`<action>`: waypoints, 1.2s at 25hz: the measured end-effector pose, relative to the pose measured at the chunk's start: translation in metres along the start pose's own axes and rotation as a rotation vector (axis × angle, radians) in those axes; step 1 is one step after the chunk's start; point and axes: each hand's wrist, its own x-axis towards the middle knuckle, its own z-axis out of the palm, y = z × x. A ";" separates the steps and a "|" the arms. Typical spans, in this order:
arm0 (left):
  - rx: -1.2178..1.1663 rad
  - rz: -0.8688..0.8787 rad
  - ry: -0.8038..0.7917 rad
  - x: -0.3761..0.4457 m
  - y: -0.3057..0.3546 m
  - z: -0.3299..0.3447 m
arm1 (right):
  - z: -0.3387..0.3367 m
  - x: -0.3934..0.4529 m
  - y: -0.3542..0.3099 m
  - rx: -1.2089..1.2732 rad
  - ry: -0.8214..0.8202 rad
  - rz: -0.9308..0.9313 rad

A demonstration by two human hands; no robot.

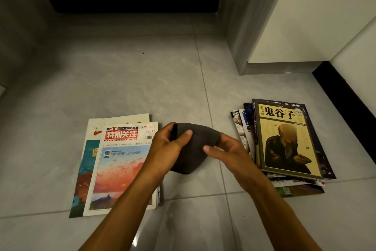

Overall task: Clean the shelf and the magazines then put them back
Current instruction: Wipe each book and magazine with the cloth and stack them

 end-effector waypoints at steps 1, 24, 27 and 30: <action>-0.039 -0.009 0.017 0.000 0.001 0.000 | 0.002 0.000 0.002 0.075 0.030 0.025; 0.128 -0.151 -0.381 -0.006 -0.031 -0.003 | 0.036 -0.010 0.041 0.793 0.219 0.307; 0.304 -0.264 0.212 0.007 -0.062 -0.065 | 0.032 -0.008 0.046 0.716 0.308 0.363; 0.950 -0.429 0.471 0.005 -0.108 -0.127 | 0.032 -0.007 0.051 0.668 0.316 0.390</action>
